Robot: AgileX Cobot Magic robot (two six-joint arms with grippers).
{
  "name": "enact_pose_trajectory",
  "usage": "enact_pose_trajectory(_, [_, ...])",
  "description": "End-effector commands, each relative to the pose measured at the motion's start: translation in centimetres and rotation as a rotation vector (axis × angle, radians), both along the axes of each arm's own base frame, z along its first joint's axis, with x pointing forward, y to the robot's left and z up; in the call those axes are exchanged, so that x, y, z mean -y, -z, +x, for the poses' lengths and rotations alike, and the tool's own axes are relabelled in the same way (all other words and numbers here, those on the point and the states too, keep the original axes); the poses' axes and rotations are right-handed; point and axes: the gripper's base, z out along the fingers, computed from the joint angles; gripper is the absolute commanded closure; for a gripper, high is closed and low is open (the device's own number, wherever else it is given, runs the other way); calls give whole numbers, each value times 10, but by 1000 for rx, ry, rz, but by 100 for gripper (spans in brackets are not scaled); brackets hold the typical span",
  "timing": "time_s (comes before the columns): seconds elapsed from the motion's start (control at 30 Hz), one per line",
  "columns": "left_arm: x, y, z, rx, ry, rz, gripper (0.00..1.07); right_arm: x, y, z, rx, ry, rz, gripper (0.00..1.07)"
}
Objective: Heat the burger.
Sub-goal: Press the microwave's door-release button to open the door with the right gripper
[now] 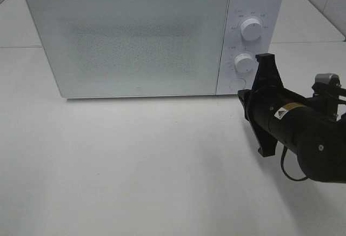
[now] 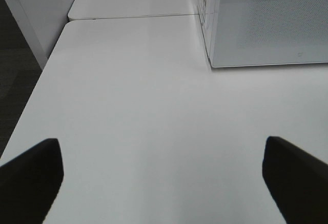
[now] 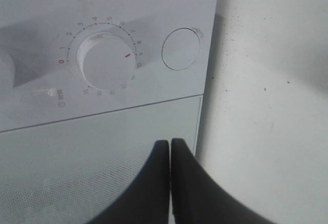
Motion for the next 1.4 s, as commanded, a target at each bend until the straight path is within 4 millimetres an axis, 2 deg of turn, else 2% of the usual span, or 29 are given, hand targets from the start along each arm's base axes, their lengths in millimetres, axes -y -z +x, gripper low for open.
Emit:
enact_pose_trajectory(0.03, [0, -1, -2, 30, -4, -2, 9, 1, 5, 17, -24, -6, 23, 107])
enact_pose_trajectory(0.3, [0, -1, -2, 30, -4, -2, 9, 5, 15, 40, -44, 10, 31, 107])
enact_pose_trajectory(0.57, [0, -1, -2, 30, -4, -2, 9, 10, 16, 59, -31, 30, 33, 107])
enact_pose_trajectory(0.93, [0, -1, -2, 30, -4, -2, 9, 6, 29, 71, -44, 30, 26, 107])
enact_pose_trajectory(1.4, [0, -1, -2, 30, -4, -2, 9, 10, 38, 89, -40, 57, 26, 107])
